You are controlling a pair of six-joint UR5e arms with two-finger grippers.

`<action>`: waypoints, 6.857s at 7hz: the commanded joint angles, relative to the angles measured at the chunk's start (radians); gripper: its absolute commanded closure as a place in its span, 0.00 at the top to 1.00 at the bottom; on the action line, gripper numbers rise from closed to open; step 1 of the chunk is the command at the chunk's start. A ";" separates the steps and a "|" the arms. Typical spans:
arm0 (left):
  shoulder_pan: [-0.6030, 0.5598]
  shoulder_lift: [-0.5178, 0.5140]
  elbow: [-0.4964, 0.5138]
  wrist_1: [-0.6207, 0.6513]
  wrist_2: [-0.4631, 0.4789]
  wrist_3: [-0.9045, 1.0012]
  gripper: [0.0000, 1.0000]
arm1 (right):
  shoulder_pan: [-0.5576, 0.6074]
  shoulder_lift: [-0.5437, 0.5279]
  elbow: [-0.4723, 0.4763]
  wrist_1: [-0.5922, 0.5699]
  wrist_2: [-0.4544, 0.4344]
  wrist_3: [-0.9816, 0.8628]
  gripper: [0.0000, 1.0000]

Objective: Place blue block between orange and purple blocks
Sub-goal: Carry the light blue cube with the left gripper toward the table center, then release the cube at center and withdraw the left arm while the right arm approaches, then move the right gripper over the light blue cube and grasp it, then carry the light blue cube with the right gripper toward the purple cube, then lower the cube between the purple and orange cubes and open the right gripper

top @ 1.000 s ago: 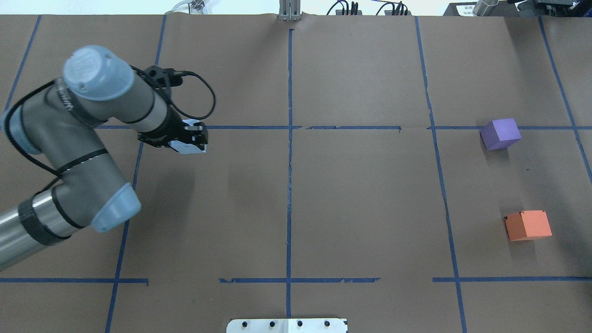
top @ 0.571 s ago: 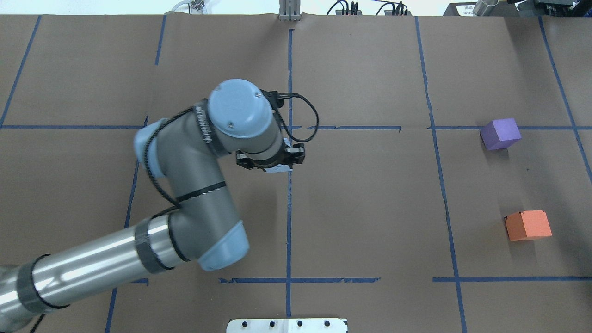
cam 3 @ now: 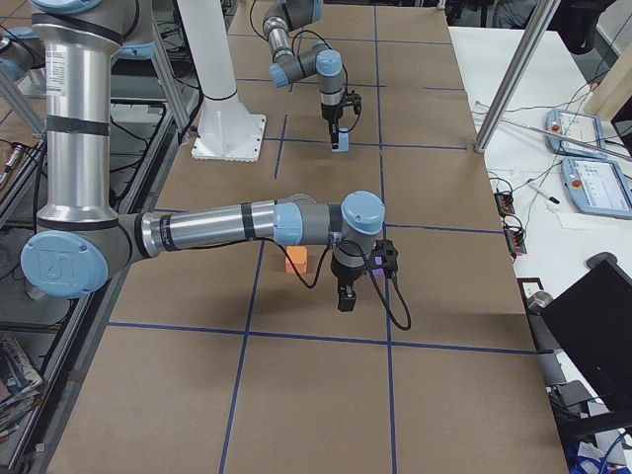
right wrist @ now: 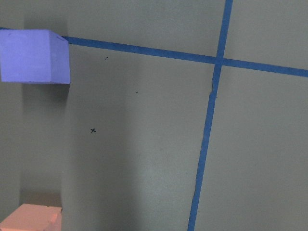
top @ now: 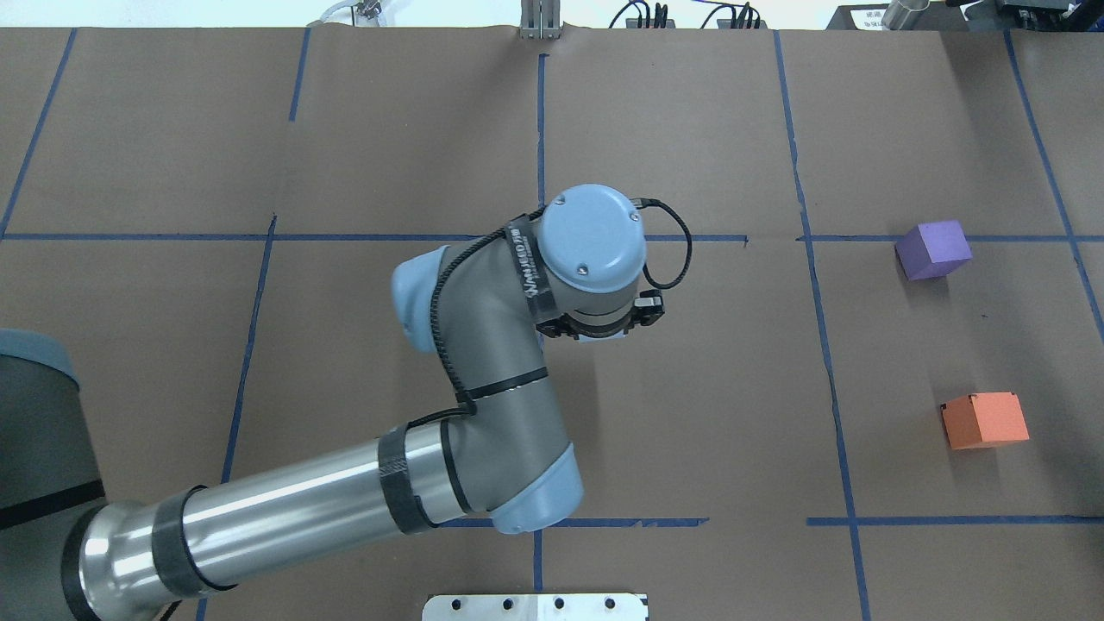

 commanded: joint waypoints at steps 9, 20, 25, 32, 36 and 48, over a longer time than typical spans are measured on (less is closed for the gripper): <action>-0.335 0.395 -0.421 0.182 -0.281 0.458 1.00 | -0.142 0.159 0.024 0.002 -0.002 0.012 1.00; -0.899 0.844 -0.498 0.238 -0.509 1.273 1.00 | -0.857 0.931 -0.295 0.079 -0.379 1.107 1.00; -0.899 0.849 -0.500 0.239 -0.507 1.271 1.00 | -0.926 0.951 -0.458 0.221 -0.447 1.138 1.00; -0.899 0.849 -0.500 0.238 -0.507 1.271 1.00 | -0.872 0.944 -0.468 0.216 -0.438 1.134 0.03; -0.899 0.849 -0.497 0.238 -0.507 1.271 1.00 | -0.622 0.465 -0.108 0.224 -0.271 0.814 0.03; -0.899 0.860 -0.512 0.236 -0.509 1.241 1.00 | -0.443 0.012 -0.009 0.445 -0.129 0.689 1.00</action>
